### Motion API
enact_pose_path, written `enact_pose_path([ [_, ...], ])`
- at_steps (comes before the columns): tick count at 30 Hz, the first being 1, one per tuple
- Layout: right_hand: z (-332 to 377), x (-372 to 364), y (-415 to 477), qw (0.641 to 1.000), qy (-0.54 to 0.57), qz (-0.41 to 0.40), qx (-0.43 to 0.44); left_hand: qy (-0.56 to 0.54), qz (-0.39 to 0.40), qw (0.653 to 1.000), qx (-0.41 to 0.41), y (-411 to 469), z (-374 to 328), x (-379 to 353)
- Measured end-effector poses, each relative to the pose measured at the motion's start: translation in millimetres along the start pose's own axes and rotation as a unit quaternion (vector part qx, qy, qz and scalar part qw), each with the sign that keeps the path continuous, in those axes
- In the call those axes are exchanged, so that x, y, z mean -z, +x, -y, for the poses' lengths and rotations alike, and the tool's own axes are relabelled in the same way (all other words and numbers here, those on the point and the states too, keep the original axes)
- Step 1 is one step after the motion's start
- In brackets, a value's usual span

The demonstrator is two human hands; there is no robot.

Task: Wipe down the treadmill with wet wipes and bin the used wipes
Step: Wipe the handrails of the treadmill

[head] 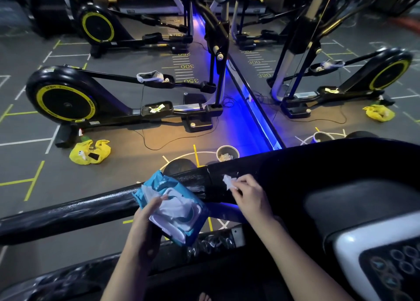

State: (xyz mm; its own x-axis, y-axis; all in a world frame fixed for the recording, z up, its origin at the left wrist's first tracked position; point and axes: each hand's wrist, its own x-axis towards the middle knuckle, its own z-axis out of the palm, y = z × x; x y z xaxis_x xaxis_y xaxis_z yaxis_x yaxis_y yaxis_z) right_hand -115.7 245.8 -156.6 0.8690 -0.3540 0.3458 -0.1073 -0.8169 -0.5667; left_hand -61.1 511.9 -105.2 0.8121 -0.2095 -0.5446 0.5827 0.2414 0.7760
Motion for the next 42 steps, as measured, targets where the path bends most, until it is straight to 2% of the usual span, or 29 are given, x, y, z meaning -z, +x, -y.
enact_pose_path([
  [2, 4, 2, -4, 0.998, 0.055, 0.019, -0.021, -0.006, -0.005, 1.0, 0.0, 0, -1, 0],
  [5, 10, 21, 1, 0.994, 0.101, -0.025, -0.046, -0.01, -0.014, 1.0, -0.01, -3, -4, -3],
  [8, 7, 44, 20, 0.99, 0.081, -0.103, -0.044, -0.018, -0.011, 1.0, -0.018, -6, -6, -4],
  [10, -3, 49, 32, 0.991, 0.039, -0.117, -0.056, -0.021, -0.017, 1.0, -0.014, -7, -5, -4],
  [14, -18, 28, 30, 0.998, -0.028, -0.045, -0.016, -0.017, -0.026, 0.999, -0.006, -8, -3, -4],
  [19, -1, -5, 2, 0.997, -0.026, 0.029, 0.064, -0.015, -0.009, 1.0, -0.011, -12, -5, -9],
  [23, 6, -5, -5, 0.995, 0.045, 0.086, 0.025, -0.017, 0.001, 1.0, -0.017, -17, -10, -9],
  [25, 9, 7, 3, 0.997, 0.078, 0.024, -0.007, -0.015, 0.004, 1.0, -0.021, -20, -11, -8],
  [28, 8, 25, 27, 0.991, 0.061, -0.105, -0.052, -0.012, -0.008, 1.0, -0.025, -20, -11, -5],
  [30, 2, 29, 41, 0.989, 0.029, -0.131, -0.058, -0.013, -0.012, 1.0, -0.024, -19, -10, -4],
  [35, -1, 2, 32, 0.997, -0.069, -0.021, 0.025, -0.014, -0.004, 1.0, -0.024, -18, -8, -4],
  [39, 9, -16, 4, 0.995, -0.064, 0.036, 0.07, -0.025, -0.016, 0.999, -0.029, -16, -7, -1],
  [42, 14, -17, -6, 0.992, 0.007, 0.117, 0.051, -0.035, -0.023, 0.999, -0.029, -14, -7, 4],
])
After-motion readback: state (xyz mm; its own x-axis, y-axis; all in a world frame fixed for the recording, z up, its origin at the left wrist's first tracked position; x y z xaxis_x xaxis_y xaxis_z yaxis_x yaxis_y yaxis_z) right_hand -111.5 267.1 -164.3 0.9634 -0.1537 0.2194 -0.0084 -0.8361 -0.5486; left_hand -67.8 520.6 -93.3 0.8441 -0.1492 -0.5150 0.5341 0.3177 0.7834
